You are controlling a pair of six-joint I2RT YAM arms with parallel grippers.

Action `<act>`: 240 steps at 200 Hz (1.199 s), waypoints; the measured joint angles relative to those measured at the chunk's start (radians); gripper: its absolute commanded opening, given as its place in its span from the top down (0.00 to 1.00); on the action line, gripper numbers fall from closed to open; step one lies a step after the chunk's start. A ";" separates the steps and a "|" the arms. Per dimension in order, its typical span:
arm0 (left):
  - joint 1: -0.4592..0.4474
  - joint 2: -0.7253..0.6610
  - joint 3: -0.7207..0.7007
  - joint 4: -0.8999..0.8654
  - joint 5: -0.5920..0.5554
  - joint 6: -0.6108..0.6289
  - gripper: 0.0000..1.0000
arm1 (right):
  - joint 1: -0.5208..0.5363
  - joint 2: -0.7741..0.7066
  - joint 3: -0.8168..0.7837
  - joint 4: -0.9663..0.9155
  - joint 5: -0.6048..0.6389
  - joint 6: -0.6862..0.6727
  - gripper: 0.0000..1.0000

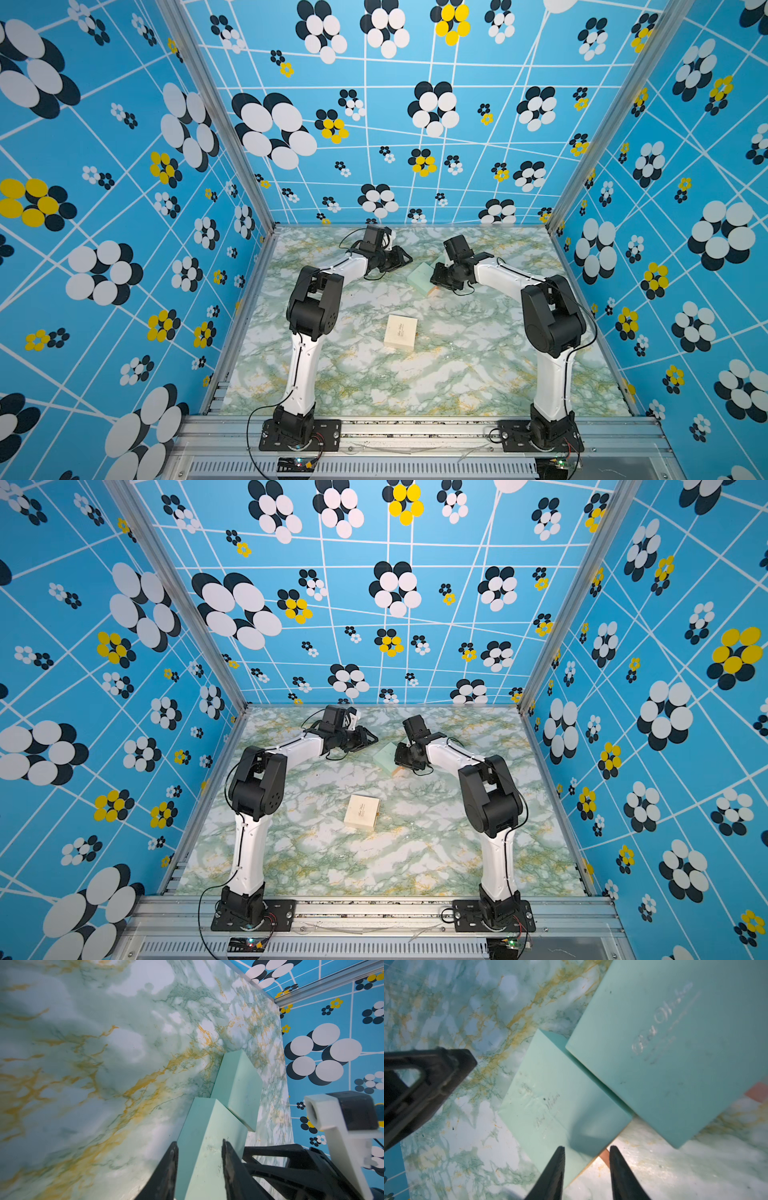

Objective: Take out the earrings from the drawer-style jewelry box
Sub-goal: Move the jewelry box to the center of the board.

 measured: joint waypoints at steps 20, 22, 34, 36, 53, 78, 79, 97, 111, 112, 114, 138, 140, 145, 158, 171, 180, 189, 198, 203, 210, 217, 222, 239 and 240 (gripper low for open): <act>-0.002 0.026 0.000 0.002 0.002 -0.008 0.62 | 0.000 0.002 0.000 0.000 0.005 0.000 0.61; -0.002 0.028 0.000 0.002 0.003 -0.008 0.62 | 0.000 0.002 0.001 0.001 0.004 0.000 0.61; -0.004 0.037 0.000 0.003 0.008 -0.008 0.63 | -0.001 0.011 0.007 0.000 0.004 0.000 0.61; -0.005 0.039 0.000 0.004 0.008 -0.008 0.62 | -0.001 0.013 0.009 0.001 0.004 0.000 0.61; -0.011 0.045 0.000 0.008 0.012 -0.008 0.63 | -0.001 0.024 0.016 0.001 0.003 0.000 0.61; -0.024 0.045 0.002 0.011 0.021 -0.010 0.64 | -0.001 0.031 0.023 0.002 -0.010 0.000 0.61; -0.024 0.045 0.002 0.011 0.021 -0.010 0.64 | -0.001 0.031 0.023 0.002 -0.012 0.000 0.61; -0.032 0.045 0.002 0.017 0.026 -0.016 0.65 | -0.001 0.032 0.023 0.006 -0.027 -0.001 0.61; -0.035 0.045 -0.001 0.027 0.027 -0.017 0.65 | -0.001 0.034 0.023 0.015 -0.042 0.000 0.62; -0.035 0.045 -0.002 0.028 0.027 -0.018 0.65 | -0.001 0.034 0.023 0.015 -0.042 -0.001 0.62; -0.035 0.045 -0.003 0.030 0.029 -0.018 0.65 | -0.001 0.035 0.023 0.017 -0.045 -0.001 0.62; -0.036 0.042 -0.030 0.036 0.029 -0.018 0.66 | -0.002 0.039 0.023 0.028 -0.068 -0.002 0.63; -0.036 0.042 -0.032 0.037 0.029 -0.018 0.66 | -0.002 0.040 0.023 0.029 -0.070 -0.002 0.63; -0.035 0.040 -0.039 0.039 0.029 -0.018 0.66 | -0.002 0.041 0.023 0.029 -0.072 -0.002 0.63; -0.035 0.030 -0.055 0.051 0.027 -0.018 0.67 | -0.004 0.042 0.021 0.032 -0.079 -0.005 0.63; -0.037 0.016 -0.073 0.051 0.019 -0.014 0.67 | -0.005 0.042 0.019 0.035 -0.087 -0.005 0.64; -0.039 0.007 -0.085 0.051 0.013 -0.014 0.67 | -0.006 0.042 0.016 0.039 -0.094 -0.005 0.64; -0.040 -0.005 -0.103 0.052 0.006 -0.014 0.68 | -0.006 0.042 0.014 0.042 -0.100 -0.005 0.64; -0.040 -0.022 -0.124 0.051 0.000 -0.014 0.68 | -0.006 0.042 0.007 0.051 -0.106 -0.005 0.64; -0.041 -0.031 -0.134 0.050 -0.006 -0.014 0.67 | -0.006 0.042 0.002 0.059 -0.112 -0.005 0.64; -0.042 -0.044 -0.148 0.043 -0.015 -0.011 0.67 | -0.006 0.042 -0.004 0.070 -0.120 -0.005 0.64; -0.045 -0.056 -0.161 0.035 -0.025 -0.006 0.67 | -0.006 0.042 -0.011 0.082 -0.126 -0.005 0.64; -0.047 -0.064 -0.168 0.028 -0.032 -0.005 0.67 | -0.006 0.040 -0.017 0.092 -0.130 -0.005 0.64; -0.055 -0.093 -0.195 0.002 -0.055 0.005 0.67 | -0.006 0.031 -0.039 0.114 -0.140 -0.005 0.64; -0.055 -0.094 -0.195 0.001 -0.056 0.005 0.67 | -0.006 0.030 -0.041 0.116 -0.142 -0.005 0.64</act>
